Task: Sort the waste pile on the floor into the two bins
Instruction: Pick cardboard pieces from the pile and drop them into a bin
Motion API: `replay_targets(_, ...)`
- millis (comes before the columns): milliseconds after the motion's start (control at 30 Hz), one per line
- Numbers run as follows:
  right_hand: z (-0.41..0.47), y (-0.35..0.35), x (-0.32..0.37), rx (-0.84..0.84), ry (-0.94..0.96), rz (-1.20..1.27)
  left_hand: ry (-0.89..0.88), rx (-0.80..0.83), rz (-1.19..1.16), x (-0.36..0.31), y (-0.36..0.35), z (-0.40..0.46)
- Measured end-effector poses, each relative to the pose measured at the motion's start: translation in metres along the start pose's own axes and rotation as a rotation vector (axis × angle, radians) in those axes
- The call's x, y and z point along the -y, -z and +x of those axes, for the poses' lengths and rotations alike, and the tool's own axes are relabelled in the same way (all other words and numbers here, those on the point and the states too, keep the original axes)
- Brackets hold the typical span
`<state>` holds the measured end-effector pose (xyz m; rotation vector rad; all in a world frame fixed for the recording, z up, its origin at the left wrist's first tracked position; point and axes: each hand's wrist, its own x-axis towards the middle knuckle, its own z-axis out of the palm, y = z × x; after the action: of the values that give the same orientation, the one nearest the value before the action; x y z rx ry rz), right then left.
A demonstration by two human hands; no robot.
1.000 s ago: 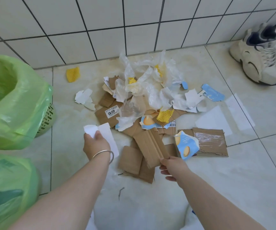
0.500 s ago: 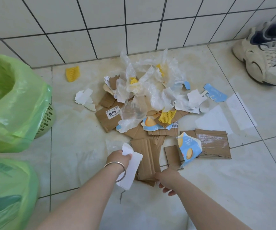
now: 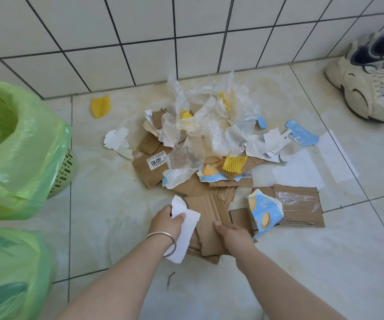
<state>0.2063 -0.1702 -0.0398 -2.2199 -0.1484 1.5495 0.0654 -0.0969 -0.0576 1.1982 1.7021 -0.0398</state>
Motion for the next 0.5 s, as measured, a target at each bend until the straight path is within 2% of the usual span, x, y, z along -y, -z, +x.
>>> replay_targets(100,-0.008,0.024,0.017,0.018,0.0,-0.07,-0.025,-0.075,-0.007,-0.009,0.018,-0.001)
replay_targets(233,-0.021,0.065,0.047,0.103,-0.039,-0.062,-0.048,-0.094,-0.122,-0.032,0.039,-0.013)
replay_targets(500,-0.088,0.107,0.101,0.103,0.078,-0.195,-0.123,-0.154,-0.074,-0.093,0.072,-0.056)
